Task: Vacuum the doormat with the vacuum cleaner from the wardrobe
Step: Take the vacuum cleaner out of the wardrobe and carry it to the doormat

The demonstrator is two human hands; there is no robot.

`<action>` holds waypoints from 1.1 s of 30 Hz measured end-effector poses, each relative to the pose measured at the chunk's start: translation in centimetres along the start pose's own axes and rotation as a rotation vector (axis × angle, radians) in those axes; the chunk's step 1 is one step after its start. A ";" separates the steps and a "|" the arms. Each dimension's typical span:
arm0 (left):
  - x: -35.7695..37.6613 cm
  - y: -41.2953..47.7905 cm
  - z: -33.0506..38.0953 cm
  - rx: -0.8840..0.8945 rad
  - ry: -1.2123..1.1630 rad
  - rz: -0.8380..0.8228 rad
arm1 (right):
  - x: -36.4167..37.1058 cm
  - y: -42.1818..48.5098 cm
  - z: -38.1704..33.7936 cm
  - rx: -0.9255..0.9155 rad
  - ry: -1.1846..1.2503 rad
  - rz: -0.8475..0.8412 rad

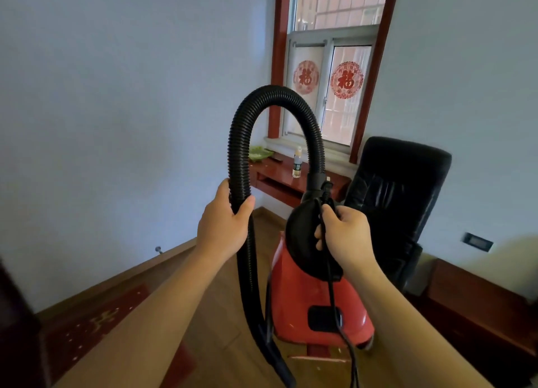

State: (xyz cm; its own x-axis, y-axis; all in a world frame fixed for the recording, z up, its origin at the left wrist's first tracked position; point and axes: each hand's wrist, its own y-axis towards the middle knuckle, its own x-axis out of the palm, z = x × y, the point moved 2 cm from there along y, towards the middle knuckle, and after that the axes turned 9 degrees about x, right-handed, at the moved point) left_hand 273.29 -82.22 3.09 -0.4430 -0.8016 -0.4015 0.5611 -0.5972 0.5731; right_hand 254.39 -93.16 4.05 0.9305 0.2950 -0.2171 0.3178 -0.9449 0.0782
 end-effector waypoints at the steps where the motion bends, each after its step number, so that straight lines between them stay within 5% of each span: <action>1: 1.0 1.1 -0.5 -0.009 0.011 0.015 | 0.2 1.9 0.2 -0.003 0.021 -0.024; 18: 5.5 14.7 -10.0 -0.220 0.131 0.318 | 12.4 25.2 -0.2 -0.044 0.055 -0.409; 33: 1.2 25.7 -28.9 -0.338 0.067 0.291 | 32.2 37.2 2.2 0.031 -0.030 -0.494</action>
State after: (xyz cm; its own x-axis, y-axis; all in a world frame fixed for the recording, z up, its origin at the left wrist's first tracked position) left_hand 307.41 -99.36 -3.27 -0.1927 -0.9311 -0.3098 0.8576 -0.3133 0.4080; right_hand 295.80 -119.09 -2.18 0.6643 0.7048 -0.2489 0.7135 -0.6972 -0.0696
